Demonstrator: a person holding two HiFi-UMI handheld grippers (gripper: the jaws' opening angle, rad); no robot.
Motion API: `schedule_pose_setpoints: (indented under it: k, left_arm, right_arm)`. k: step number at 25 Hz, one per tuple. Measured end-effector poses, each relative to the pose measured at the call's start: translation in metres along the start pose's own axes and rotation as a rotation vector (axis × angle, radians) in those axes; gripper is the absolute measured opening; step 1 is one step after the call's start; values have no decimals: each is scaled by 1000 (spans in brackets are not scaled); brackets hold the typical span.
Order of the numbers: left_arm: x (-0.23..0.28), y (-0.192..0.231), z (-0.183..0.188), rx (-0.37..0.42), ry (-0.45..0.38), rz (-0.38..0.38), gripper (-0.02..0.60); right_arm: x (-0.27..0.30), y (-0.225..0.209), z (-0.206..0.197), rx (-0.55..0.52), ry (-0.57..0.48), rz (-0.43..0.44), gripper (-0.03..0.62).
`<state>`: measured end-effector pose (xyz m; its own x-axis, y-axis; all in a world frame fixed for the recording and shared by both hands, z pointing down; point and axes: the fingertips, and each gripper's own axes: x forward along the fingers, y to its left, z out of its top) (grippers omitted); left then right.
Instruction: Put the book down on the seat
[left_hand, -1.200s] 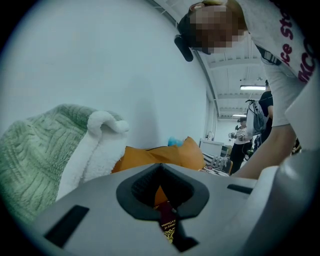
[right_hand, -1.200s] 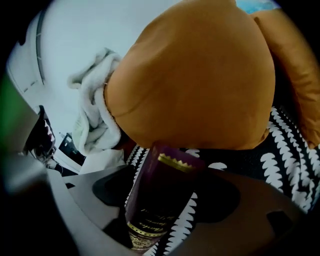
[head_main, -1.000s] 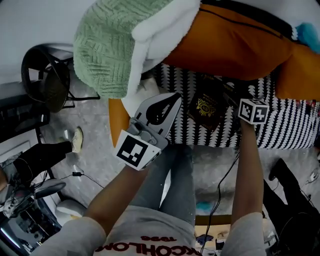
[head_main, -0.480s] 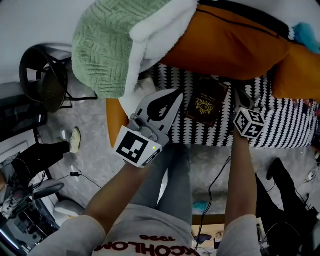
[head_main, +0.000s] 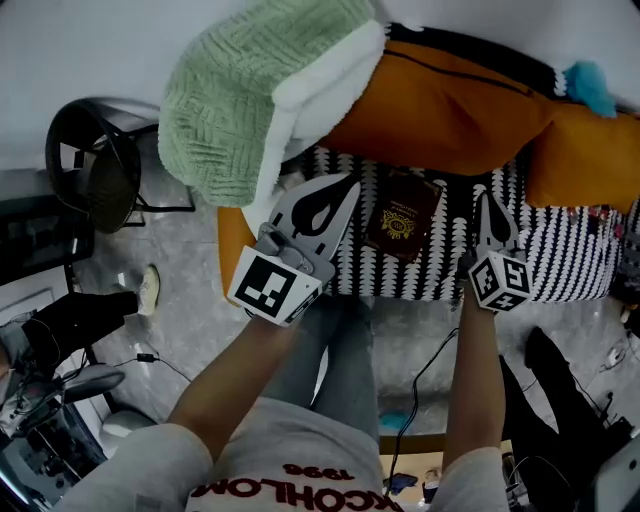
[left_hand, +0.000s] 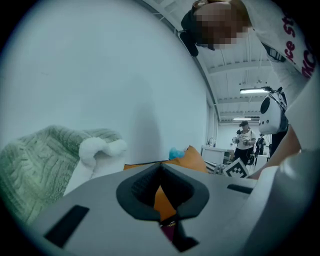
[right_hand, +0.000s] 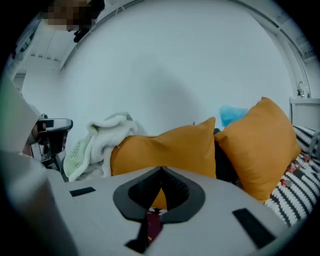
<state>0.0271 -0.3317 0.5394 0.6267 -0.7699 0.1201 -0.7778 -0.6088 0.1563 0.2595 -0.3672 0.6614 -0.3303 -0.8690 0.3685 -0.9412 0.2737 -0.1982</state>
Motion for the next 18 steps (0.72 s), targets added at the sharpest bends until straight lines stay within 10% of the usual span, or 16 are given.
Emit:
schedule_pose_setpoints:
  k: [18]
  left_arm:
    - [-41, -22, 111, 87, -47, -19, 15]
  right_arm:
    - [-142, 71, 164, -41, -179, -58, 26]
